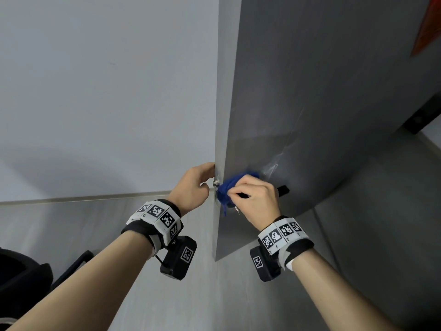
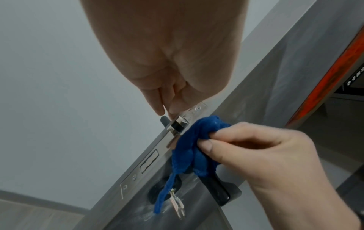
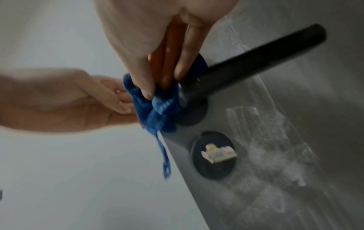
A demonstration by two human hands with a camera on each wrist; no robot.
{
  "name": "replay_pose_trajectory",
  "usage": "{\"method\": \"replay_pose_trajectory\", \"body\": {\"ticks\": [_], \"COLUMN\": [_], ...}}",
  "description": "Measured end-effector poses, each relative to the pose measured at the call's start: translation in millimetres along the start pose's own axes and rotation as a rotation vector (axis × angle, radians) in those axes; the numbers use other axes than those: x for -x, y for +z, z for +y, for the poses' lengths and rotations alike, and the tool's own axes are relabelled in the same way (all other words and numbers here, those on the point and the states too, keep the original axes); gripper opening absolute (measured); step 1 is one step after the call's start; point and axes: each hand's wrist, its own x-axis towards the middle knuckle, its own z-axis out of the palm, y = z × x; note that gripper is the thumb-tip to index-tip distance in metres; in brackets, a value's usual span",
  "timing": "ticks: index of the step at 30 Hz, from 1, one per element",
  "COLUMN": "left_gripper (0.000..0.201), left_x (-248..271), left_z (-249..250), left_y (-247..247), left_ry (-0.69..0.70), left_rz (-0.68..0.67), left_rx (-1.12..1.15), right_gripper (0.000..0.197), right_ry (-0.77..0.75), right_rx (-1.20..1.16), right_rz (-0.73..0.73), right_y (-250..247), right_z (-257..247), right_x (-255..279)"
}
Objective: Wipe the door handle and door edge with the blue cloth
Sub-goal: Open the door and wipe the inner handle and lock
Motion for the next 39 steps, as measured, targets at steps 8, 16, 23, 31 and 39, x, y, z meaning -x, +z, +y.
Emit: {"method": "replay_pose_trajectory", "body": {"ticks": [8, 16, 23, 31, 39], "left_gripper": [0.074, 0.05, 0.052, 0.056, 0.034], "left_x": [-2, -6, -10, -30, -35], "left_z": [-11, 1, 1, -31, -58], "left_y": [8, 39, 68, 78, 80], "left_ry": [-0.015, -0.054, -0.019, 0.123, 0.435], "left_rz": [0.148, 0.432, 0.637, 0.93, 0.982], "left_rx": [-0.044, 0.107, 0.11, 0.131, 0.009], "right_gripper": [0.014, 0.015, 0.014, 0.024, 0.043], "right_ry": [0.174, 0.169, 0.129, -0.325, -0.636], "right_rx": [-0.079, -0.202, -0.338, -0.27, 0.139], "right_rz": [0.222, 0.171, 0.025, 0.032, 0.235], "right_y": [-57, -76, -69, -44, -27], "right_z": [45, 89, 122, 162, 197], "right_x": [-35, -54, -47, -22, -20]}}
